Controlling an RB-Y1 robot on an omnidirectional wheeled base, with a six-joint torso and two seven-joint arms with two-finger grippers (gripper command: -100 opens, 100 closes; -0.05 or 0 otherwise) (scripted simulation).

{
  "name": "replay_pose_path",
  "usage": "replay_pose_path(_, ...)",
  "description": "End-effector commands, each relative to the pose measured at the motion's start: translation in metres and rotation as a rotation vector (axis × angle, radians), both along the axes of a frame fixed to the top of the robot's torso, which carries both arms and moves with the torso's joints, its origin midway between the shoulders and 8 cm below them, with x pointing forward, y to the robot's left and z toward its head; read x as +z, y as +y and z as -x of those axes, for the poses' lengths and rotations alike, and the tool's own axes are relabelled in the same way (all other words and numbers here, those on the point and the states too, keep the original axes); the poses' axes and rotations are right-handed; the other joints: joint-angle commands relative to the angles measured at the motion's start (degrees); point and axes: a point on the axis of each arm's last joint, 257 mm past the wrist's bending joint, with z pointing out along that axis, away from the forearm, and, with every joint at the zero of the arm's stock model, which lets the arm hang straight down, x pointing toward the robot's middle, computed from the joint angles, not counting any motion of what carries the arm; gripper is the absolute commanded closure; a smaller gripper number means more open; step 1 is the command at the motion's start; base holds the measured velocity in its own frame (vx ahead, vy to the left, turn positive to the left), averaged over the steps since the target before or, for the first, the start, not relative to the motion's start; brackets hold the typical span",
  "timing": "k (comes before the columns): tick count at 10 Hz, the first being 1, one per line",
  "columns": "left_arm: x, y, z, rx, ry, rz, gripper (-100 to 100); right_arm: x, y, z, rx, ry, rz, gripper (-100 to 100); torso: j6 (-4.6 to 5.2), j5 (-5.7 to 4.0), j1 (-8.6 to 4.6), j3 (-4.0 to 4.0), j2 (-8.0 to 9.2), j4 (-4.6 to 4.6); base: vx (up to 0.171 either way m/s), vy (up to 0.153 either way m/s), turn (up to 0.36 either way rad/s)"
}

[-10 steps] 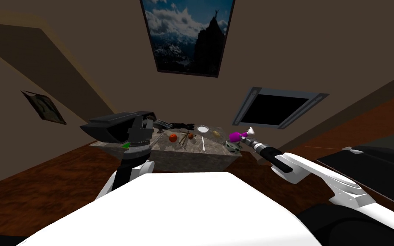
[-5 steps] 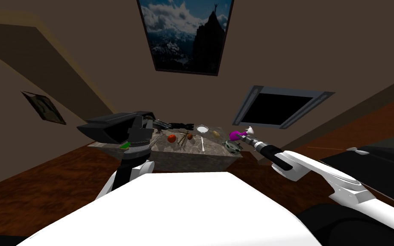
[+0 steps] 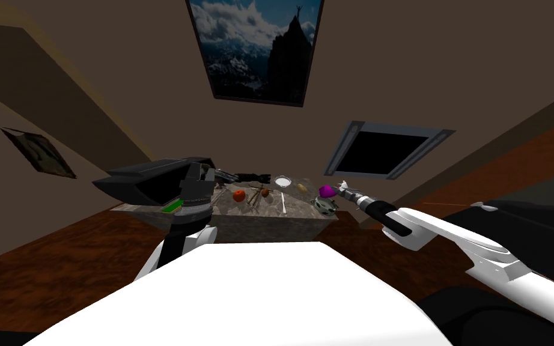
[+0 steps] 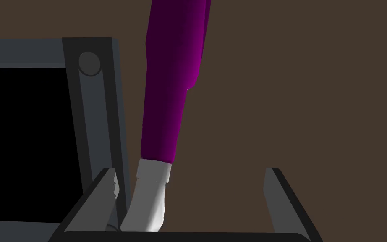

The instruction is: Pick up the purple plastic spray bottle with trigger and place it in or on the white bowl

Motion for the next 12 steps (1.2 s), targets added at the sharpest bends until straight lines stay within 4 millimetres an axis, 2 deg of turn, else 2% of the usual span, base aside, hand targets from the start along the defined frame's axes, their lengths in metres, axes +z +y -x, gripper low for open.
replay_pose_path(1,0.000,0.000,0.000,0.000,0.000,0.000,0,0.012,0.008,-0.003,0.013,-0.002,0.001,-100,0.00,0.00,0.00,0.00,0.00,0.00,0.037,-0.022,-0.075)
replay_pose_path(7,0.000,0.000,0.000,0.000,0.000,0.000,0,0.043,0.049,-0.017,0.079,0.003,0.002,-100,-0.01,-0.01,0.03,0.00,0.00,-0.01,0.024,-0.013,-0.086)
replay_pose_path(8,0.000,0.000,0.000,0.000,0.000,0.000,0,0.041,0.045,-0.015,0.072,0.002,0.004,-100,-0.04,0.00,0.05,0.02,0.06,0.00,0.000,0.000,0.000)
replay_pose_path(9,0.000,0.000,0.000,0.000,0.000,0.000,0,0.041,0.046,-0.016,0.072,0.002,0.003,0,-0.02,-0.01,0.06,0.05,0.09,0.01,0.000,0.000,0.000)
replay_pose_path(12,0.000,0.000,0.000,0.000,0.000,0.000,0,0.041,0.046,-0.016,0.072,0.002,0.003,0,-0.02,-0.01,0.05,0.06,0.11,0.02,0.000,0.000,0.000)
